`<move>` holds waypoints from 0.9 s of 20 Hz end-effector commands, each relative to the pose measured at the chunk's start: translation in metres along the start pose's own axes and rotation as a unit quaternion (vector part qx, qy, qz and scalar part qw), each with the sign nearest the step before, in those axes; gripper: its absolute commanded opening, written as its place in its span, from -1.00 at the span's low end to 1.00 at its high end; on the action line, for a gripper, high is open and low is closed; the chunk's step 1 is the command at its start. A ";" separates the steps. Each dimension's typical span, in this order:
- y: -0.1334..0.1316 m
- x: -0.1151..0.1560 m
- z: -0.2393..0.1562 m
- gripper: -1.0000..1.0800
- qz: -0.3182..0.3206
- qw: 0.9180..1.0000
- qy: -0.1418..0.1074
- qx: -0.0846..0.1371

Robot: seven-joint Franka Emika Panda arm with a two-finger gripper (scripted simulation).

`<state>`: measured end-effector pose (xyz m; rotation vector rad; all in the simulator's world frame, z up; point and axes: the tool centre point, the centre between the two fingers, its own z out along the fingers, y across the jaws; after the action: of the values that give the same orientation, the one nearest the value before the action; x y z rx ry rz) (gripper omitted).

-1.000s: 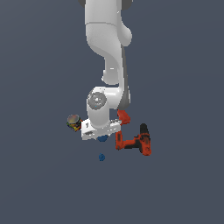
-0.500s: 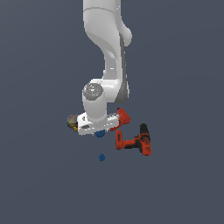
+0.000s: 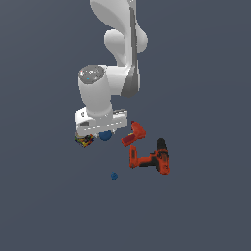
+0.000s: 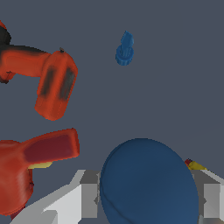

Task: Pick up a designated object from a clutter of objects.

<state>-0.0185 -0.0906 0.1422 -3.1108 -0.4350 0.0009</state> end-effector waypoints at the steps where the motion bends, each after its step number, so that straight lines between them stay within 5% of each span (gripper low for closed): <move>1: 0.005 -0.010 -0.024 -1.00 0.000 1.000 0.001 0.000; 18: 0.046 -0.077 -0.194 -1.00 0.000 1.000 0.001 0.001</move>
<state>-0.0755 -0.1512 0.3223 -3.1097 -0.4344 -0.0019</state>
